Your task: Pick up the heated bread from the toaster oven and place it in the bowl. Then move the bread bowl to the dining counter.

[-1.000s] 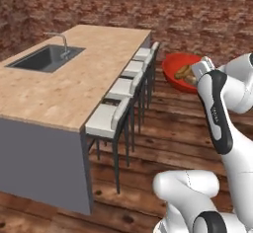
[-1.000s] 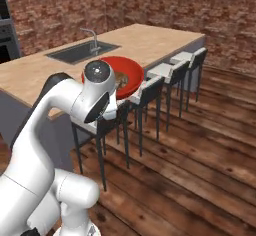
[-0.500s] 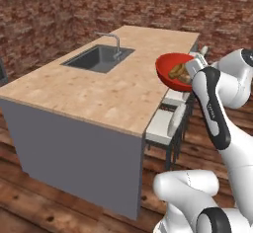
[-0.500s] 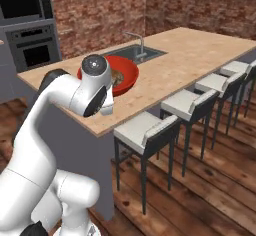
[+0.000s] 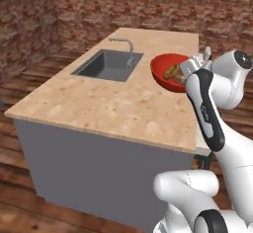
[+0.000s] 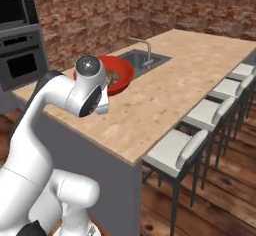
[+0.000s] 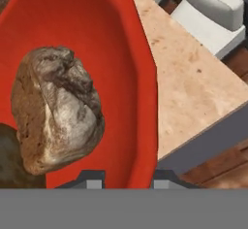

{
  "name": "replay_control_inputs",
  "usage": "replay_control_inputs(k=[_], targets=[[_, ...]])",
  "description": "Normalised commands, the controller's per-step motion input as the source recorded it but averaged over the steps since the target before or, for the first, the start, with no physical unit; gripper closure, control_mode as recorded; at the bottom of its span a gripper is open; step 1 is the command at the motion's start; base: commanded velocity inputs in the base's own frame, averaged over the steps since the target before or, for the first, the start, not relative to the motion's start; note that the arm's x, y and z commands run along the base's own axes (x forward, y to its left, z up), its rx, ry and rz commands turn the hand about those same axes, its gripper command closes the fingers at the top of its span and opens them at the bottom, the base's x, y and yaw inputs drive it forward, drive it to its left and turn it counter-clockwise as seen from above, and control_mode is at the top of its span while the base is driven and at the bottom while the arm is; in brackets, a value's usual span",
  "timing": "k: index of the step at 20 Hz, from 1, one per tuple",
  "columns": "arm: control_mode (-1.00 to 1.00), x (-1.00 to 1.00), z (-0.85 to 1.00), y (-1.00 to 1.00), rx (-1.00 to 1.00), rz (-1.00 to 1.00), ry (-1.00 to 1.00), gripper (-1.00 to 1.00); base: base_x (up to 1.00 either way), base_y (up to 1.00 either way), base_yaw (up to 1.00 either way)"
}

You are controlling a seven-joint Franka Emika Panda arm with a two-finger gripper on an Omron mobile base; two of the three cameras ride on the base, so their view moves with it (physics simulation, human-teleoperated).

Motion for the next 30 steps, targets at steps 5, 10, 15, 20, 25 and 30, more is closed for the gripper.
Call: replay_control_inputs(k=[5, 10, 15, 20, 25, 30], targets=[[1.00, 0.00, 0.00, 0.00, 0.00, 0.00, 0.00, 1.00, 0.53, 1.00, -0.49], [1.00, 0.00, 0.00, 0.00, 0.00, 0.00, 0.00, 1.00, 0.34, 0.90, -0.64], [-1.00, 0.22, 0.00, -0.08, 0.00, -0.07, 0.07, 1.00, 0.00, 0.00, 0.00], [-1.00, 0.48, -0.14, -0.38, 0.03, 0.05, 0.30, 1.00, 0.00, 0.00, 0.00], [-1.00, 0.72, -0.34, -0.41, 0.11, 0.05, 0.27, 1.00, 0.00, 0.00, 0.00], [-1.00, 0.79, -0.81, -0.32, -0.03, 0.04, 0.10, 1.00, 0.00, 0.00, 0.00]])
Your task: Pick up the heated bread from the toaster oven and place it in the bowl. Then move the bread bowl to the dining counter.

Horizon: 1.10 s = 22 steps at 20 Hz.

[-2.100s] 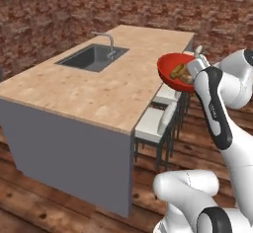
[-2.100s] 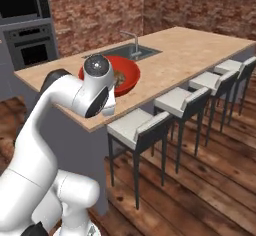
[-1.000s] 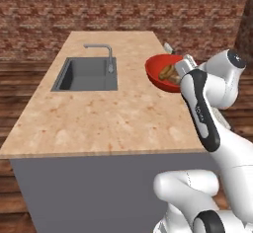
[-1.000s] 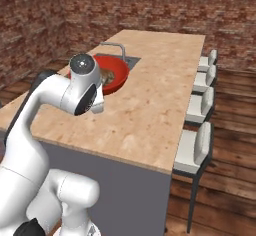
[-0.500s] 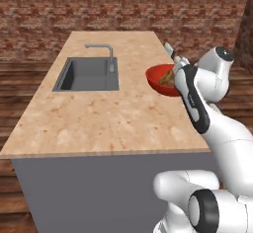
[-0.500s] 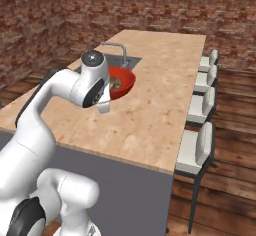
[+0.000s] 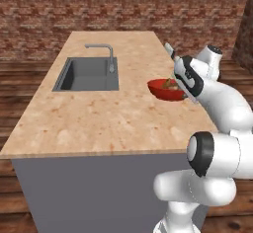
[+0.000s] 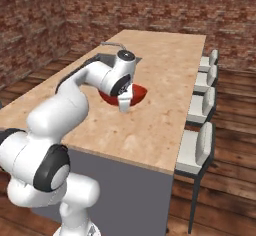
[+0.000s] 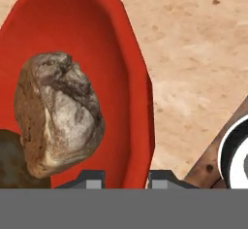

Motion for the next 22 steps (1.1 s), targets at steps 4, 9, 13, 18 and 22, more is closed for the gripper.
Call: replay_control_inputs(k=[4, 9, 13, 18, 22], targets=[[-1.00, 0.96, -0.99, -0.17, -0.14, 0.03, 0.00, 1.00, 0.00, 0.00, 0.00], [-1.00, 0.98, -0.79, -0.16, -0.10, 0.03, 0.00, 1.00, 0.00, 0.00, 0.00], [-1.00, 0.74, -0.86, -0.09, -0.08, 0.04, -0.02, 1.00, 0.00, 0.00, 0.00], [-1.00, 0.14, -0.43, -0.03, -0.02, 0.02, -0.05, -1.00, 0.00, 0.00, 0.00], [-1.00, 0.00, 0.05, 0.03, 0.00, -0.02, 0.00, -1.00, 0.00, 0.00, 0.00]])
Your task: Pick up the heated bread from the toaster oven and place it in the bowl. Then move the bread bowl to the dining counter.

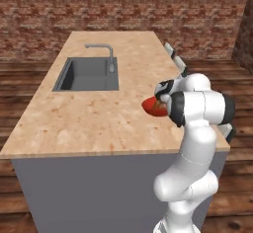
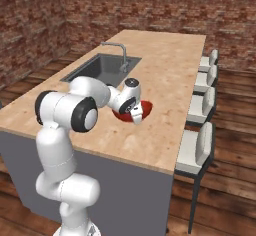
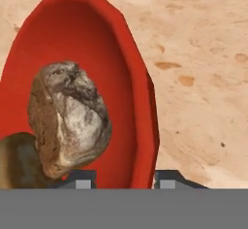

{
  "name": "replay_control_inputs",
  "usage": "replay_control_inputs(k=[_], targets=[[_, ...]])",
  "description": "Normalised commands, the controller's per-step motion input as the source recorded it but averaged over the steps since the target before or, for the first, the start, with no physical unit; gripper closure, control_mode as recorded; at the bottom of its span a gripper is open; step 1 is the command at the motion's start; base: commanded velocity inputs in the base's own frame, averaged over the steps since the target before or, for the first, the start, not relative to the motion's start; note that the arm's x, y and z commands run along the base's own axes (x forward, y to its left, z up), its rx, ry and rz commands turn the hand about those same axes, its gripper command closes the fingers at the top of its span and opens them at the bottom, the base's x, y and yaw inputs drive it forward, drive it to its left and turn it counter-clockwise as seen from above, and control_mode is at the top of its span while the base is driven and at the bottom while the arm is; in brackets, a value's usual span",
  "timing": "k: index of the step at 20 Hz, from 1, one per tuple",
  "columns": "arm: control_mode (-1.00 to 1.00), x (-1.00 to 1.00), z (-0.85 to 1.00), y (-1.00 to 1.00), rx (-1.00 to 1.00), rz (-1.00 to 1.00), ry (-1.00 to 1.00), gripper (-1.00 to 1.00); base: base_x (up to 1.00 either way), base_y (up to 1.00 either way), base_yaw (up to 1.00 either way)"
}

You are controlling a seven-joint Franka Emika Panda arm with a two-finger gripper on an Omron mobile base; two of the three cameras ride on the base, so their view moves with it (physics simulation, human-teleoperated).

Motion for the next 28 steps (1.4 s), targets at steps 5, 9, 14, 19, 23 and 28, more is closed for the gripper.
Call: replay_control_inputs(k=[5, 9, 14, 19, 23, 28], targets=[[-1.00, -0.15, 0.53, 0.04, 0.00, -0.02, 0.00, -1.00, 0.00, 0.00, 0.00], [-1.00, -0.79, 0.87, 0.16, 0.00, 0.00, -0.07, -1.00, 0.00, 0.00, 0.00], [-1.00, -1.00, 0.89, 0.49, -0.07, 0.00, -0.25, -1.00, 0.00, 0.00, 0.00], [-1.00, -1.00, 0.77, 0.82, -0.21, 0.10, -0.37, -1.00, 0.00, 0.00, 0.00], [-1.00, -1.00, 0.54, 0.88, -0.29, 0.11, -0.52, -1.00, 0.00, 0.00, 0.00], [-1.00, -0.85, 0.13, 0.48, -0.21, 0.05, -0.58, -1.00, 0.00, 0.00, 0.00]])
